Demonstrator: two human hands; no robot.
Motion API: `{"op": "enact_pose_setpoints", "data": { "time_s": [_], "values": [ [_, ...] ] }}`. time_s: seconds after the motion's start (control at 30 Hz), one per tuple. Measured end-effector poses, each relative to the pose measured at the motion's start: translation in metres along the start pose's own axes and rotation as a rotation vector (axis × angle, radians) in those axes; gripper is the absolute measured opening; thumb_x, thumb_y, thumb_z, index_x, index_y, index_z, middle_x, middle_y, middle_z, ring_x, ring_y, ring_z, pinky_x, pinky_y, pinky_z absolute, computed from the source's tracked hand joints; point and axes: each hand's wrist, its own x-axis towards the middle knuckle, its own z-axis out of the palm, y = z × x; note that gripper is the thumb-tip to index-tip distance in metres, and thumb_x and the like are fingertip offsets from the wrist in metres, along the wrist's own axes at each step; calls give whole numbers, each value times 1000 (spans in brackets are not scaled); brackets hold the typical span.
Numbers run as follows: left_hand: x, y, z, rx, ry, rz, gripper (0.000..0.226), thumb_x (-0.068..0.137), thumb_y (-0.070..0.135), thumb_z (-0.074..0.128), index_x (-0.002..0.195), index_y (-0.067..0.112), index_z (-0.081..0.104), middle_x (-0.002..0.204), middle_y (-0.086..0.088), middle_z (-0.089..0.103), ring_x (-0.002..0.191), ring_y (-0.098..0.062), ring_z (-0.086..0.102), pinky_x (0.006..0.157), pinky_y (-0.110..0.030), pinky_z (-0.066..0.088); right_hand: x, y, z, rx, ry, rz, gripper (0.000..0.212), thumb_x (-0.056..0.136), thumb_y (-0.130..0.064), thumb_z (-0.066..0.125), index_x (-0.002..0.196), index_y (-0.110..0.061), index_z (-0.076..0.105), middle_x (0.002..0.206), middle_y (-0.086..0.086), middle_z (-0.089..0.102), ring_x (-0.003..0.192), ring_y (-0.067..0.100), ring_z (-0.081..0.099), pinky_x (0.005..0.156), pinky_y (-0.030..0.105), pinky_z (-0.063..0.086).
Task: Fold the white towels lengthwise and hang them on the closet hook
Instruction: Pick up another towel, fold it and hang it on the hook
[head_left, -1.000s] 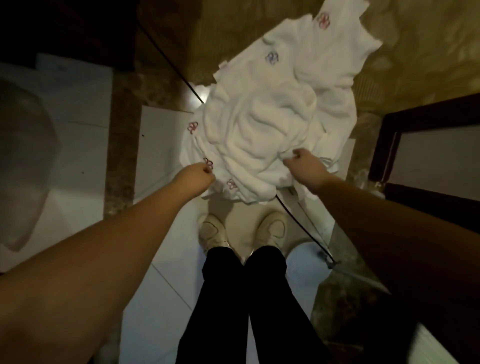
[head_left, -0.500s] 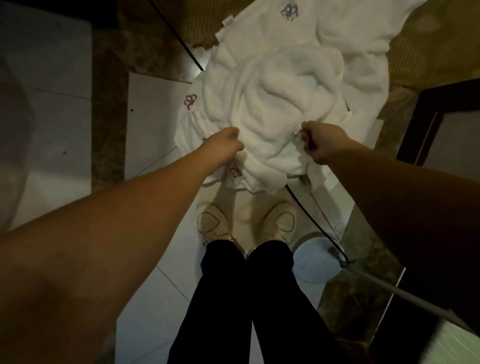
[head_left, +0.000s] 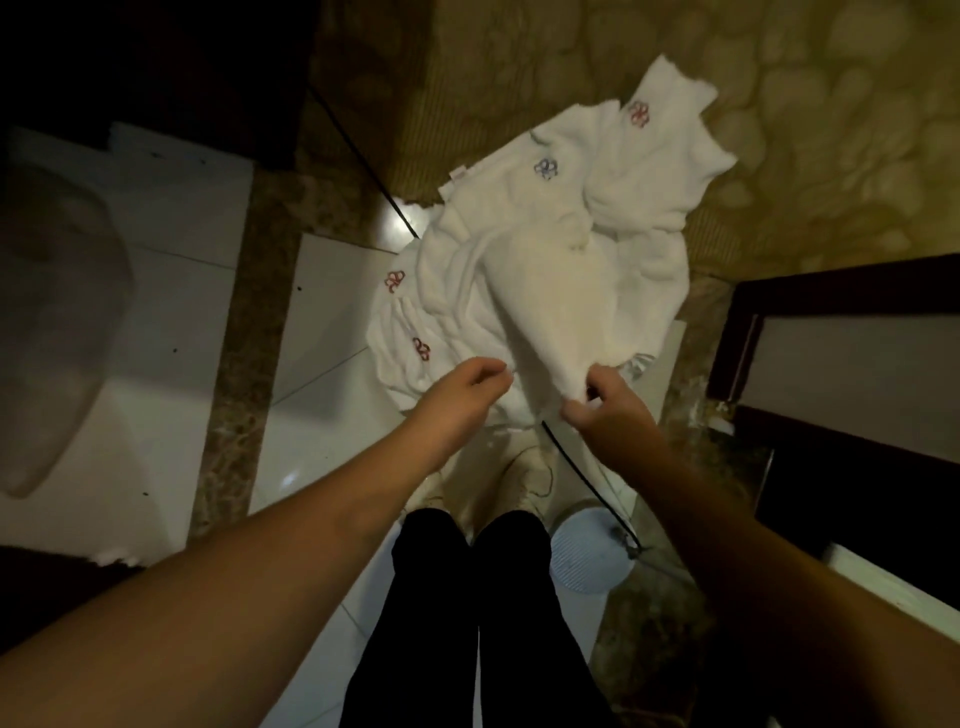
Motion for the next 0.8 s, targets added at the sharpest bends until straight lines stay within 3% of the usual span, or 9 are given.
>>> {"op": "enact_pose_setpoints", "data": {
  "time_s": [0.07, 0.2, 0.3, 0.37, 0.47, 0.6, 0.7, 0.8],
  "values": [
    [-23, 19, 0, -83, -22, -6, 18, 98, 38, 57, 111, 29, 66, 115, 3, 68, 110, -17, 62, 96, -34, 49, -23, -26, -12, 12, -11, -145, 15, 81, 4, 69, 83, 5, 54, 86, 13, 50, 80, 24, 47, 71, 30, 36],
    [-68, 63, -8, -333, -135, -60, 36, 97, 48, 56, 110, 19, 72, 103, -4, 76, 91, -16, 70, 74, -26, 52, -69, -87, -39, 3, -141, -399, 21, 76, 12, 69, 83, -3, 57, 95, 13, 56, 90, 18, 50, 80, 15, 37],
    [-102, 90, -23, -437, -134, -62, 30, 94, 38, 64, 110, 14, 73, 96, -6, 77, 81, -16, 72, 68, -25, 52, -100, -123, -58, -20, -219, -569, 16, 72, 15, 69, 78, 6, 57, 91, 15, 56, 88, 21, 49, 80, 28, 39],
    [-127, 103, -34, -463, -125, -40, 20, 95, 28, 65, 108, 15, 73, 97, -6, 78, 82, -15, 72, 68, -24, 52, -121, -140, -71, 17, -252, -555, 16, 78, 7, 72, 82, 1, 58, 91, 4, 54, 88, 17, 49, 79, 24, 39],
    [-170, 121, -45, -479, -125, 3, 13, 95, 17, 63, 101, 16, 74, 94, -7, 78, 76, -13, 73, 57, -19, 52, -158, -164, -87, 287, -310, -304, 19, 80, -28, 75, 88, -20, 59, 87, -11, 60, 88, 11, 58, 84, 32, 46],
    [-234, 144, -53, -439, -107, 66, 15, 94, 13, 63, 105, 12, 73, 100, -11, 76, 86, -23, 70, 71, -28, 55, -198, -202, -104, 711, -160, -83, 48, 72, -49, 72, 112, -24, 60, 95, -4, 72, 89, 13, 68, 83, 32, 53],
    [-286, 164, -61, -326, -124, 155, 16, 95, 16, 64, 107, 7, 72, 102, -15, 75, 97, -30, 70, 88, -39, 54, -226, -232, -120, 642, -103, -83, 52, 73, -46, 70, 123, -41, 55, 116, -2, 71, 107, 15, 69, 98, 41, 55],
    [-340, 187, -73, -220, -129, 238, 16, 93, 20, 67, 97, 5, 73, 88, -11, 76, 78, -18, 72, 67, -23, 54, -260, -268, -145, 424, -109, -277, 39, 77, -39, 63, 112, -56, 58, 138, -5, 58, 128, 11, 55, 107, 42, 48]
  ]
}}
